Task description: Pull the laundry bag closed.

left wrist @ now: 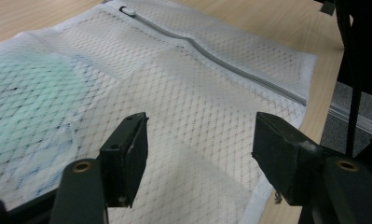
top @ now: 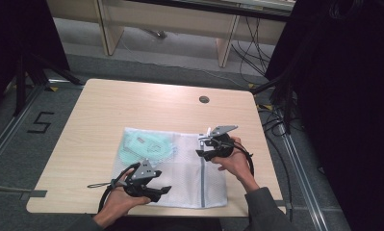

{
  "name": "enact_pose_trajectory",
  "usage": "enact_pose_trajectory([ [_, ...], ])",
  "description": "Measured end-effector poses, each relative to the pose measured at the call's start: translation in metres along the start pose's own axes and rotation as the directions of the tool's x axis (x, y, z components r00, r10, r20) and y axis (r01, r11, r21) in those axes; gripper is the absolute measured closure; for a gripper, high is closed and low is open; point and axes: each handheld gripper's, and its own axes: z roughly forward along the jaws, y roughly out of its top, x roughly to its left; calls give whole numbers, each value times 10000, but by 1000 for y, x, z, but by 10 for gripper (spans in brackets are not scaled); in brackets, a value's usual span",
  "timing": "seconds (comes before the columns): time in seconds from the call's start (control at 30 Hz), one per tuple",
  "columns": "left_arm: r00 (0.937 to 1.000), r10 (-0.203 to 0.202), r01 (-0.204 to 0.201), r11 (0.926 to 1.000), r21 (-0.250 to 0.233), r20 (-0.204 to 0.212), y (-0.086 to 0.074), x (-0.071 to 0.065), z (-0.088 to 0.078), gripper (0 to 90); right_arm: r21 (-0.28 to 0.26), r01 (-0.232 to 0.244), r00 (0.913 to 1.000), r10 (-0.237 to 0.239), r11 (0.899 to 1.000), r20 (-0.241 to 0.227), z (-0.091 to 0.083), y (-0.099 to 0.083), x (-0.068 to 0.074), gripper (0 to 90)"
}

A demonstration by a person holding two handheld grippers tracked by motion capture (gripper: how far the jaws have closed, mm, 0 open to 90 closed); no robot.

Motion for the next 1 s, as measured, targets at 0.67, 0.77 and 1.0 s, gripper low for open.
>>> enact_pose_trajectory([
  [0.67, 9980, -228, 224, 9997, -76, -595, -8, 8, -23, 297, -201, -107, 9988, 98, 9997, -471, -14, -22, 20, 402],
  [0.77, 9983, -22, 26, 10000, 71, -576, -9, 7, -24, 293, -230, -23, 9987, 11, 9997, -515, -15, -23, 22, 397],
  [1.0, 9985, 118, -110, 9998, 144, -530, -11, 6, -27, 284, -130, 23, 9980, -31, 9999, -625, -16, -29, 27, 385],
])
